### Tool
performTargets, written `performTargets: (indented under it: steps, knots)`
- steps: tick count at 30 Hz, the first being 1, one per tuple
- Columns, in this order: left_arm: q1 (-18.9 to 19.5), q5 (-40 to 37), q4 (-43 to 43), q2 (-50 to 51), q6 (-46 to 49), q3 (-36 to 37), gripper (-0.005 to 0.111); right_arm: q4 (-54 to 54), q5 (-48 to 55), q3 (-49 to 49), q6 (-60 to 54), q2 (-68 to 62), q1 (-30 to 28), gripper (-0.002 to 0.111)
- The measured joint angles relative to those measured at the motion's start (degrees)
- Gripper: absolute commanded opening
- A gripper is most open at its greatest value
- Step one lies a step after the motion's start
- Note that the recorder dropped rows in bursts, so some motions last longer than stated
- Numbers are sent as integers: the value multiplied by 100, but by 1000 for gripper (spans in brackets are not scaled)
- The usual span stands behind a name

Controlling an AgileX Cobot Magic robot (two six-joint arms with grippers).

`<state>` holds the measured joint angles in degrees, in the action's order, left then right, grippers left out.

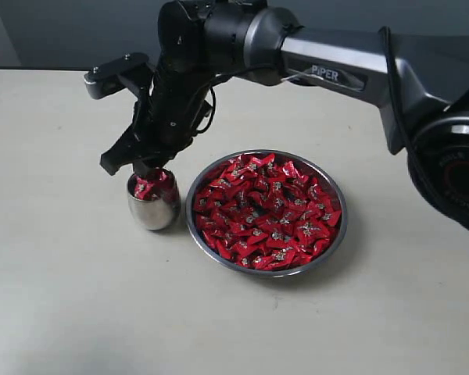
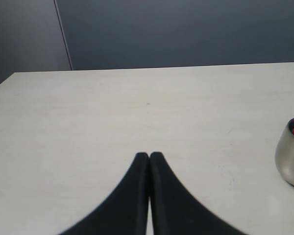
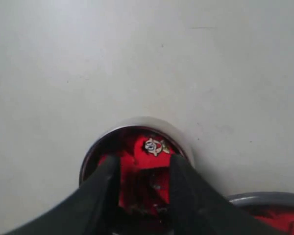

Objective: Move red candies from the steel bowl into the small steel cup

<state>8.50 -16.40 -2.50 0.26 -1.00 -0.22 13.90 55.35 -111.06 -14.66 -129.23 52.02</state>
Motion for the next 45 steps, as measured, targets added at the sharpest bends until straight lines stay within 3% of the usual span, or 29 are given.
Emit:
performTargets:
  steps: [12, 14, 16, 28, 45]
  knots:
    - [0, 0, 0, 0, 0, 0, 0, -481, -133, 0, 126, 346, 0, 34]
    - [0, 0, 0, 0, 0, 0, 0, -813, -282, 0, 362, 512, 0, 26]
    - [0, 0, 0, 0, 0, 0, 0, -1254, -396, 0, 723, 663, 0, -1]
    - [0, 0, 0, 0, 0, 0, 0, -2018, -1342, 239, 1685, 1077, -81, 0]
    - [0, 0, 0, 0, 0, 0, 0, -1753, -4013, 4649, 1777, 3747, -1429, 0]
